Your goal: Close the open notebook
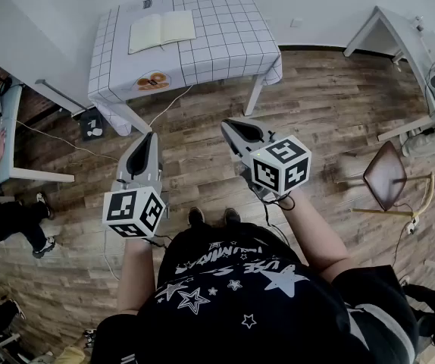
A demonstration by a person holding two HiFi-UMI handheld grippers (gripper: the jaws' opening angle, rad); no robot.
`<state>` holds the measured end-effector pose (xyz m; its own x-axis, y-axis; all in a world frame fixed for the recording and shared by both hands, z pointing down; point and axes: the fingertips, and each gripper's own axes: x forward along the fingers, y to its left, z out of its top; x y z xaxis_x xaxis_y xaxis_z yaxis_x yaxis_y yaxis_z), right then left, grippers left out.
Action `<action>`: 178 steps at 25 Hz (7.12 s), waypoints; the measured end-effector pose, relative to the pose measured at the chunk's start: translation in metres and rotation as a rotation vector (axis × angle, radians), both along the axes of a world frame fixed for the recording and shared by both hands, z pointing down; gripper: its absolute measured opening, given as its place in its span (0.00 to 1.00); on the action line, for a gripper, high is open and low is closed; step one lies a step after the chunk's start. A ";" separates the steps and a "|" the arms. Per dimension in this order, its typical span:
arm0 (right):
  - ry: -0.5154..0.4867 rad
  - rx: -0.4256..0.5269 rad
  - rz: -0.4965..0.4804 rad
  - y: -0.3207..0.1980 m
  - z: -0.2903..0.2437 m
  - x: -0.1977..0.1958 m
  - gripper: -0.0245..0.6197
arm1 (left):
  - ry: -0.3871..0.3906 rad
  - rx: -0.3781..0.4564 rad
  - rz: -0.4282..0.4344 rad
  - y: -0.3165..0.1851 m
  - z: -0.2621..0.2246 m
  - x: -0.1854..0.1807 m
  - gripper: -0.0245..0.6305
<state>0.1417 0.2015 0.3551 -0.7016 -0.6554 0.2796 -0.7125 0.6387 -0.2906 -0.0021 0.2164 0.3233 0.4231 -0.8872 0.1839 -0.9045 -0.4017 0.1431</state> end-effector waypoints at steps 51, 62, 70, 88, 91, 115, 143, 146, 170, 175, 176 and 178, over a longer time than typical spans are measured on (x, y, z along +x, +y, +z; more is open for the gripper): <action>0.026 -0.067 0.038 -0.140 0.044 -0.041 0.06 | 0.055 -0.056 -0.105 -0.135 0.053 -0.093 0.05; 0.034 -0.095 0.071 -0.228 0.046 -0.122 0.06 | 0.052 -0.109 -0.075 -0.218 0.065 -0.169 0.05; 0.074 -0.122 0.069 -0.254 0.054 -0.169 0.06 | 0.089 -0.153 -0.048 -0.255 0.084 -0.203 0.05; 0.046 -0.129 0.040 -0.332 0.061 -0.132 0.06 | 0.062 -0.174 -0.098 -0.313 0.086 -0.175 0.05; 0.023 -0.097 0.030 -0.364 0.049 -0.117 0.06 | 0.038 -0.166 -0.136 -0.327 0.080 -0.166 0.05; 0.025 -0.139 -0.082 -0.456 0.073 -0.152 0.06 | 0.014 -0.185 -0.210 -0.404 0.087 -0.176 0.05; 0.479 -0.287 0.031 -0.451 0.188 -0.327 0.22 | 0.037 -0.279 0.132 -0.452 0.149 -0.310 0.05; 0.577 -0.313 0.055 -0.449 0.201 -0.323 0.25 | 0.051 -0.288 0.142 -0.449 0.152 -0.316 0.05; 0.756 -0.234 -0.049 -0.454 0.202 -0.325 0.08 | 0.029 -0.276 0.169 -0.451 0.148 -0.319 0.05; 0.662 -0.195 0.001 -0.455 0.170 -0.320 0.08 | 0.019 -0.268 0.194 -0.456 0.142 -0.306 0.05; 0.644 -0.184 0.017 -0.454 0.162 -0.317 0.08 | 0.018 -0.262 0.202 -0.457 0.140 -0.302 0.05; 0.617 -0.158 0.052 -0.453 0.146 -0.308 0.08 | 0.016 -0.248 0.217 -0.461 0.136 -0.294 0.05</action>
<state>-0.1668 -0.2519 0.5011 -0.3486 -0.6023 0.7182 -0.8079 0.5815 0.0955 -0.2964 -0.2443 0.4589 0.6020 -0.7050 0.3749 -0.7985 -0.5358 0.2745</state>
